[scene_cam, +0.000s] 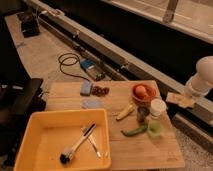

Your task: Place eraser in paper cup

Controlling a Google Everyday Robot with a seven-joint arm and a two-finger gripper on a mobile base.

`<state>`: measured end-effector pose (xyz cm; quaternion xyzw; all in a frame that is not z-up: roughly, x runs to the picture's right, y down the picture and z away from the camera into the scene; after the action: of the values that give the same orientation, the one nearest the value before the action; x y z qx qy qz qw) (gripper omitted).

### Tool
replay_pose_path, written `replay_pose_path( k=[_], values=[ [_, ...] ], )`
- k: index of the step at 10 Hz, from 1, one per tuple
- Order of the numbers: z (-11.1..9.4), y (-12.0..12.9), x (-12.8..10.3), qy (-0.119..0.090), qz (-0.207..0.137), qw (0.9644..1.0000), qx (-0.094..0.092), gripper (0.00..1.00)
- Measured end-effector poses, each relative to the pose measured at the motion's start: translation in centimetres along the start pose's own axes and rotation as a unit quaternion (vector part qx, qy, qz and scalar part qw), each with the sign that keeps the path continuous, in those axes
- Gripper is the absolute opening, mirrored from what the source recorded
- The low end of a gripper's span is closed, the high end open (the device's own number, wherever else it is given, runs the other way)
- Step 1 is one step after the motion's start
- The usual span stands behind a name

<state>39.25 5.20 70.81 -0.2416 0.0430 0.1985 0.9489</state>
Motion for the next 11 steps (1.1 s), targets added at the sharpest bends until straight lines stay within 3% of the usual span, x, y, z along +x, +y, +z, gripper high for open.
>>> replay_pose_path(
  k=[2,5,11],
  values=[
    [0.1,-0.3,-2.7,-0.013,-0.018,0.9998,0.001,0.0],
    [1.3,-0.3,-3.7,-0.025,-0.03,0.9991,-0.016,0.02],
    [5.5,0.7,-6.4,-0.027,-0.061,0.9956,-0.067,0.58]
  ],
)
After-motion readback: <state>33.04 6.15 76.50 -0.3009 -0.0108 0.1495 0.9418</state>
